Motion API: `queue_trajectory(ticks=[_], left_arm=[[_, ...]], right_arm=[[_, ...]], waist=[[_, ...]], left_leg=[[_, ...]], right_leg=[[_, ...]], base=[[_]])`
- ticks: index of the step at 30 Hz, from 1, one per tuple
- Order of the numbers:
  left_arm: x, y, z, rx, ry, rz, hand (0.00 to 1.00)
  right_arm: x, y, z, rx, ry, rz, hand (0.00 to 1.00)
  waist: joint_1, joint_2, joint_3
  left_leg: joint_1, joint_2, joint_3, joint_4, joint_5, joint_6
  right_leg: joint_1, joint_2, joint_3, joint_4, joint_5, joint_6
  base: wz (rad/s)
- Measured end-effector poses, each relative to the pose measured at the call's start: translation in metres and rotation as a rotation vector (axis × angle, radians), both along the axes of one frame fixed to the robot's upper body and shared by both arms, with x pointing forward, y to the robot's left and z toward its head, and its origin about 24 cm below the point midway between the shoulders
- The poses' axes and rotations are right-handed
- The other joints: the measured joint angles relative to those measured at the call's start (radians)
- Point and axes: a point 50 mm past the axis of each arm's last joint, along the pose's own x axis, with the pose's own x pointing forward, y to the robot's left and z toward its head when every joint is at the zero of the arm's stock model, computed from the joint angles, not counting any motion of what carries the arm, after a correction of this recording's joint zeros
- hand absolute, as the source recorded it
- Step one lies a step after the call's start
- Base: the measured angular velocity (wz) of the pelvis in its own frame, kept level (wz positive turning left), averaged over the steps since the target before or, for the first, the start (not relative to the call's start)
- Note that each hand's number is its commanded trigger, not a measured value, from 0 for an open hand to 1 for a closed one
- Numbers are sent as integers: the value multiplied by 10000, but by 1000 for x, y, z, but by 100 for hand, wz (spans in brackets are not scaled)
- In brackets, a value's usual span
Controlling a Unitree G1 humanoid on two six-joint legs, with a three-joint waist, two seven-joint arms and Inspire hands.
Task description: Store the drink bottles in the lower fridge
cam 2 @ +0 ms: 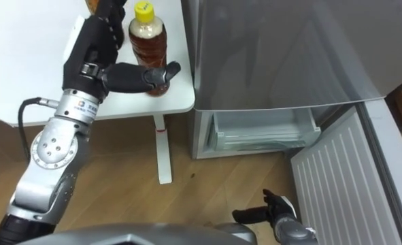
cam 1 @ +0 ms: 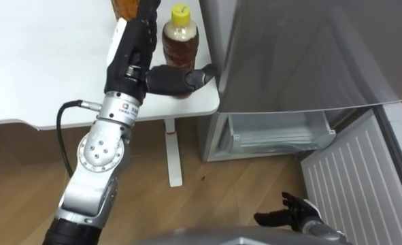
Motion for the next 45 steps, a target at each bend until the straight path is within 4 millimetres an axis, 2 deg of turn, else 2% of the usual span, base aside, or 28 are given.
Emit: queue_trajectory(ticks=[11, 19, 24, 30, 40, 41, 42, 43, 45], left_arm=[[6, 3, 6, -137, -287, 413, 0], [9, 1, -20, -69, 1179, 387, 0], [9, 1, -25, 13, 1478, 190, 0], [9, 2, -30, -231, 1887, 36, 0], [15, 7, -33, -917, 2481, 30, 1], [16, 7, -33, -921, 2509, 20, 59], [16, 7, -34, -944, 2570, 18, 86], [16, 7, -34, -956, 2589, 20, 100], [17, 7, -34, -1048, 2628, 20, 100]], right_arm=[[1, -3, 1, -330, -80, -241, 0], [0, -2, 1, -438, -117, -448, 0], [1, -1, 0, -432, -113, -458, 0], [1, -3, 1, -518, -59, -701, 0], [2, -5, 1, -490, 87, -966, 0], [3, -5, 1, -485, 90, -991, 0], [2, -5, 1, -480, 113, -1046, 0], [2, -5, 1, -480, 142, -1082, 0], [2, -6, 1, -480, 143, -1089, 0]], waist=[[-73, 183, 104], [-101, 163, 127], [-275, 180, 116], [-337, 312, 56], [-561, 441, 91], [-560, 445, 90], [-562, 454, 88], [-562, 464, 89], [-562, 471, 88]], left_leg=[[34, 2, 72, -3, 0, 0], [72, -2, 172, -38, 0, 0], [63, -5, 173, -36, 0, 0], [92, -4, 188, -35, 0, 0], [93, -4, 189, -34, 0, 0], [93, -4, 189, -34, 0, 0], [94, -4, 189, -33, 0, 0], [94, -4, 189, -32, 0, 1], [93, -4, 189, -32, 0, 1]], right_leg=[[3, 4, 58, 16, 10, -3], [-12, 24, 193, -18, 28, 13], [-8, 24, 212, -24, 28, 14], [25, 28, 225, -22, 28, 13], [9, 26, 232, 18, 30, 14], [7, 26, 232, 20, 30, 14], [5, 26, 234, 23, 30, 14], [4, 27, 235, 23, 30, 14], [4, 26, 236, 21, 30, 14]], base=[[-1], [-4], [0], [-1], [0], [0], [0], [0], [0]])
